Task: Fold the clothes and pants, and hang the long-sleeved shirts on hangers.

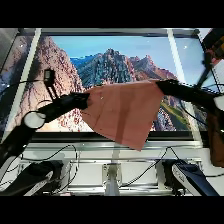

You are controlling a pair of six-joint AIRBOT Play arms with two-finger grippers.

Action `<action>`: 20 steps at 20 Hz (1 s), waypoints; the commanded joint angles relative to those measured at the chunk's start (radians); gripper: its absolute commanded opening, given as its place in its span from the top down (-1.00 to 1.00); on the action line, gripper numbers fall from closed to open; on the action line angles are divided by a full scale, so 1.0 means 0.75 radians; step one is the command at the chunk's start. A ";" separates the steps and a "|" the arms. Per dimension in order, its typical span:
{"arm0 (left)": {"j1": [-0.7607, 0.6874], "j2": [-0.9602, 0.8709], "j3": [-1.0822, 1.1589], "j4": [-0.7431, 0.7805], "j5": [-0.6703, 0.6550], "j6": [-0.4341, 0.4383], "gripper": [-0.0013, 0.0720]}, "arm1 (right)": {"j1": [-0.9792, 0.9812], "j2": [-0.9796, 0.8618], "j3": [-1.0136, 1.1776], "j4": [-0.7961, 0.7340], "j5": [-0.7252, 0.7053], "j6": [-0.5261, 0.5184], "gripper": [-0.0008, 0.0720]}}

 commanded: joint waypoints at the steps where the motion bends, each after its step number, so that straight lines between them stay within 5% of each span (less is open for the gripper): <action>1: -0.129 -0.294 -0.055 -0.004 0.562 -0.014 0.93 | 0.272 -0.309 -0.032 0.003 -0.659 -0.062 0.95; 4: -0.159 -0.439 -0.052 -0.004 0.956 -0.015 0.93 | 0.344 -0.454 -0.015 0.038 -1.011 0.048 0.95; 7: -0.155 -0.478 -0.049 0.015 1.163 -0.015 0.90 | 0.341 -0.521 0.088 0.037 -1.082 0.069 0.95; 9: -0.155 -0.479 -0.046 0.067 1.223 -0.015 0.84 | 0.340 -0.566 0.203 0.036 -1.084 0.068 0.95; 11: -0.153 -0.479 -0.030 0.094 1.229 -0.015 0.36 | 0.340 -0.614 0.316 0.031 -1.084 0.067 0.95; 15: -0.149 -0.486 -0.025 0.095 1.228 -0.015 0.29 | 0.337 -0.688 0.396 0.031 -1.073 0.067 0.95; 16: -0.148 -0.490 -0.025 0.095 1.228 -0.014 0.04 | 0.332 -0.696 0.396 0.026 -1.044 0.067 0.85; 17: -0.148 -0.491 -0.025 0.095 1.228 -0.014 -0.19 | 0.327 -0.697 0.396 0.025 -1.021 0.066 0.35; 18: -0.148 -0.491 -0.025 0.095 1.227 -0.014 -0.21 | 0.314 -0.695 0.396 0.025 -1.002 0.060 -0.21; 20: -0.148 -0.491 -0.025 0.051 1.200 -0.014 -0.21 | 0.273 -0.679 0.396 0.026 -0.919 0.061 -0.25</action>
